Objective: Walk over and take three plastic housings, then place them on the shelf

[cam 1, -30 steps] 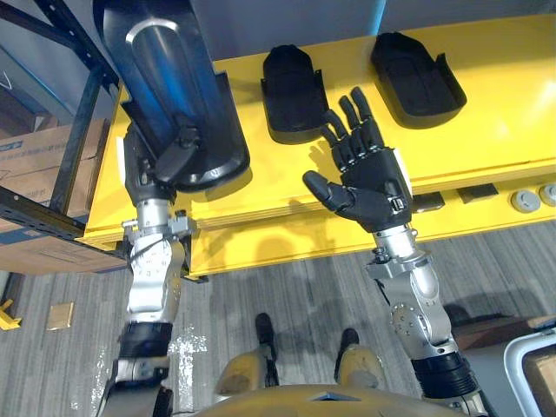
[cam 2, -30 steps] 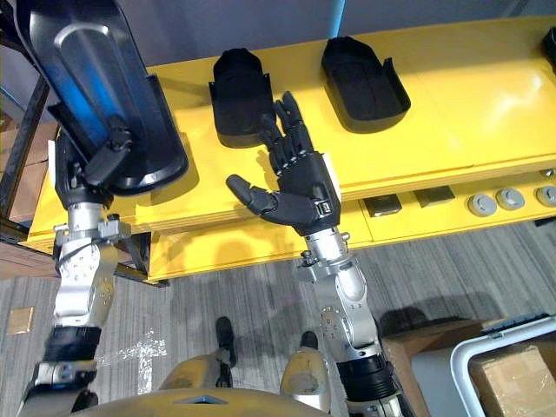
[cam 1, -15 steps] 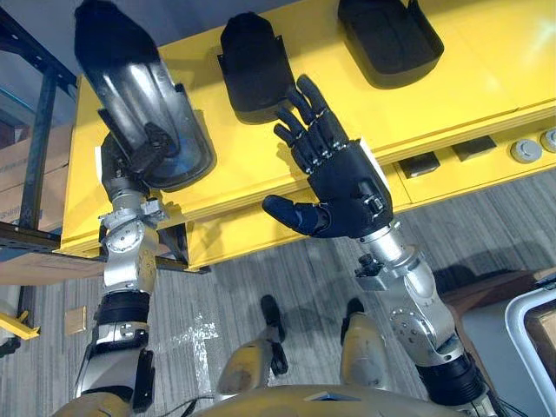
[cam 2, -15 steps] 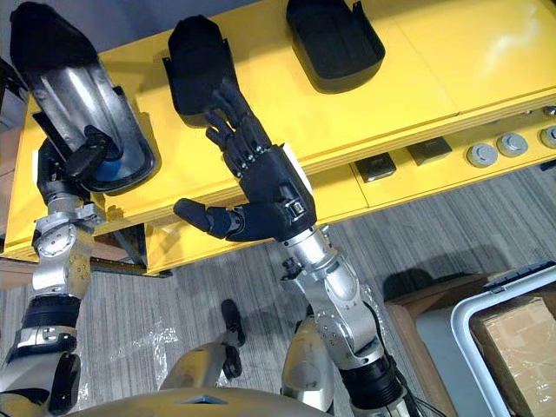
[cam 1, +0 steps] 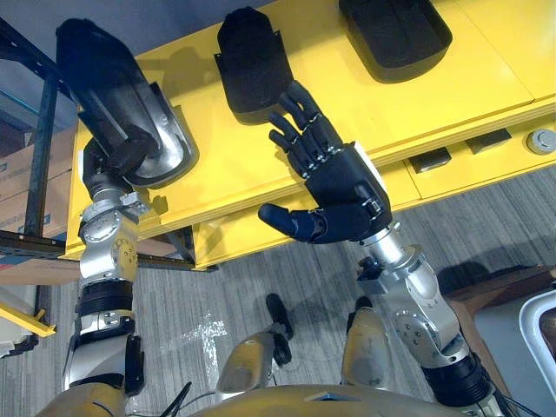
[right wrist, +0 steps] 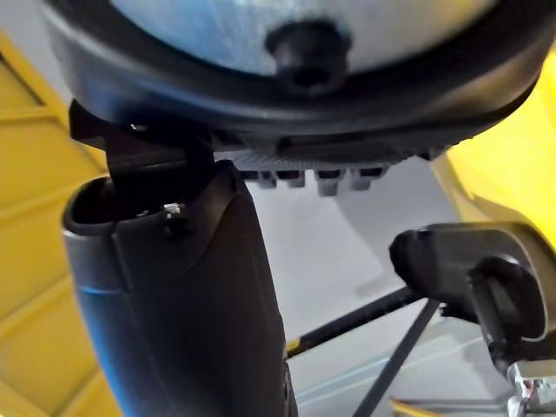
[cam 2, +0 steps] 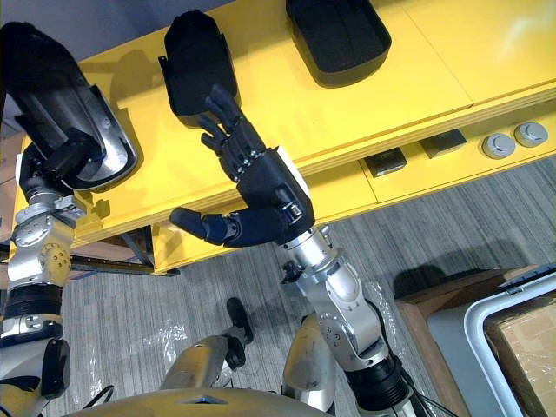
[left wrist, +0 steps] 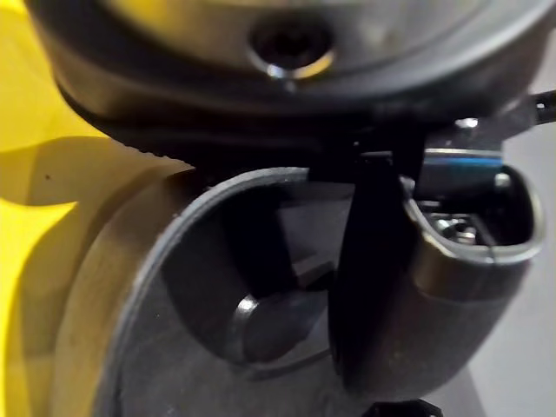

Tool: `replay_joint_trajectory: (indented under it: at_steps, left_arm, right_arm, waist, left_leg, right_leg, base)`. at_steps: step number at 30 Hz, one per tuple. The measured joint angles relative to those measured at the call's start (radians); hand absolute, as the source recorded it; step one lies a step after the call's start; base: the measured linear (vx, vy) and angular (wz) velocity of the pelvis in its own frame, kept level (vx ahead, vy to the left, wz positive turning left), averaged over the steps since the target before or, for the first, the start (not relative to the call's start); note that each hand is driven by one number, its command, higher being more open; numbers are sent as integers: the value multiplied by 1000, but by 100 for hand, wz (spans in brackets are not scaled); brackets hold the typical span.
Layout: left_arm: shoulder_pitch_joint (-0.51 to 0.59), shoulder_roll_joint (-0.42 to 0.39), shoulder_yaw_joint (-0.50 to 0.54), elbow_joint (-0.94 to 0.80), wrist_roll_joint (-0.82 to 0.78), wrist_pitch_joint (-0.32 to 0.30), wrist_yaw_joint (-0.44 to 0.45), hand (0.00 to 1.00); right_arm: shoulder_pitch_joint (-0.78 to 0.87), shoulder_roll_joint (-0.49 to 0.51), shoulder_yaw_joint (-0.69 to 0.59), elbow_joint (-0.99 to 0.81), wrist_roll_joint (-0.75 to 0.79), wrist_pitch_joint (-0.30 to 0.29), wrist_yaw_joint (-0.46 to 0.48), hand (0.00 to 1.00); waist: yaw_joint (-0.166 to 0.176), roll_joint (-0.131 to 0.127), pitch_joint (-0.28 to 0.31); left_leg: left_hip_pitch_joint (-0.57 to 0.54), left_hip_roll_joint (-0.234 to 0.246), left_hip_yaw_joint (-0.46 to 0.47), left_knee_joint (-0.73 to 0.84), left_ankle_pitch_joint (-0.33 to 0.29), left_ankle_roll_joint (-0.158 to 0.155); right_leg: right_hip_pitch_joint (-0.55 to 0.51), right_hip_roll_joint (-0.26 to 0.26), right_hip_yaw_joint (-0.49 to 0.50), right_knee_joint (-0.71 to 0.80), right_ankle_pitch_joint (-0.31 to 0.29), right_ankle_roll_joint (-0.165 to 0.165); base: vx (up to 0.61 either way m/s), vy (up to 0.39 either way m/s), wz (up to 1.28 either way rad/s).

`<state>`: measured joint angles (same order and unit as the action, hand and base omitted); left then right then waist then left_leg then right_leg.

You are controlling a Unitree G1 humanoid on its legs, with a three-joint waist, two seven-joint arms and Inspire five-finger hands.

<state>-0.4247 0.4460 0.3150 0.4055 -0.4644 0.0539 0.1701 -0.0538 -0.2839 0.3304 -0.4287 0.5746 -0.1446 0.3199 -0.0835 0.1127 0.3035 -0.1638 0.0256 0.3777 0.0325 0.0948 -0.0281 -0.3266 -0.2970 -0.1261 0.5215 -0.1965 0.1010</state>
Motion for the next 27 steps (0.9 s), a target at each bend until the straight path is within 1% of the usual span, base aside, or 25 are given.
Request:
replay_joint_trajectory:
  at_steps: [1,2,5,6,8,9,10,13,17,24,27]
  left_arm:
    - [-1,0,0,2,0,5,0,0]
    - [-5,0,0,8,0,13,-4,100]
    - [-23,0,13,29,3,35,-7,100]
    - [-27,2,16,42,10,41,-4,100]
    - [-39,3,18,69,45,49,10,100]
    - [-42,6,19,71,71,63,16,100]
    - [-42,5,19,78,96,65,22,100]
    - [-43,5,20,78,163,77,34,100]
    - [-53,5,19,79,206,104,44,100]
    - [-54,5,18,115,269,125,34,100]
    - [-51,6,18,115,276,125,35,100]
  right_arm:
    - [1,0,3,0,0,2,-2,100]
    - [1,0,4,0,0,3,-6,100]
    - [3,0,9,0,0,3,-10,100]
    - [4,0,13,0,0,3,-15,100]
    - [9,0,16,0,0,3,-21,100]
    - [16,0,15,0,0,3,-23,100]
    - [24,0,16,-2,0,3,-23,100]
    - [47,0,15,-27,-1,3,-29,100]
    - [49,3,13,-31,-1,2,-61,100]
    - [118,13,-30,-32,-2,2,-66,100]
    - [163,19,-54,-32,-8,1,-65,100]
  waist:
    - [0,0,0]
    - [2,1,0]
    - [0,1,0]
    - [-1,2,-1]
    - [-1,3,0]
    - [-2,5,0]
    - [-1,7,0]
    - [-5,14,0]
    - [-6,14,0]
    - [-11,18,-3]
    - [-15,26,-27]
  left_leg:
    - [0,0,0,0,0,0]
    - [1,0,0,0,0,0]
    - [3,-2,1,0,-1,-1]
    - [4,-2,2,0,-6,-9]
    - [5,-2,4,-1,-10,-10]
    - [8,0,8,-1,-15,-10]
    - [14,2,18,0,-20,-5]
    - [16,4,29,2,-22,-6]
    - [20,3,29,15,-31,0]
    - [84,-1,17,-7,-32,6]
    - [110,-8,-3,-47,-8,9]
  right_leg:
    - [0,0,0,0,0,0]
    - [1,0,0,0,0,0]
    - [3,-3,0,0,1,1]
    - [4,-4,1,0,1,2]
    - [8,-4,2,0,1,2]
    - [14,-3,1,-2,1,2]
    - [19,-4,3,-4,2,3]
    - [27,-4,3,-14,6,9]
    - [42,-6,0,-24,8,12]
    - [132,-2,-23,-80,15,24]
    - [161,4,-46,-107,18,28]
  base:
    - [22,-33,0]
    - [0,0,0]
    - [0,0,0]
    - [-1,-9,-3]
    - [0,0,0]
    - [-2,-13,-3]
    - [6,-11,-5]
    - [18,-5,-1]
    - [40,-5,1]
    - [50,-3,4]
    - [77,-21,16]
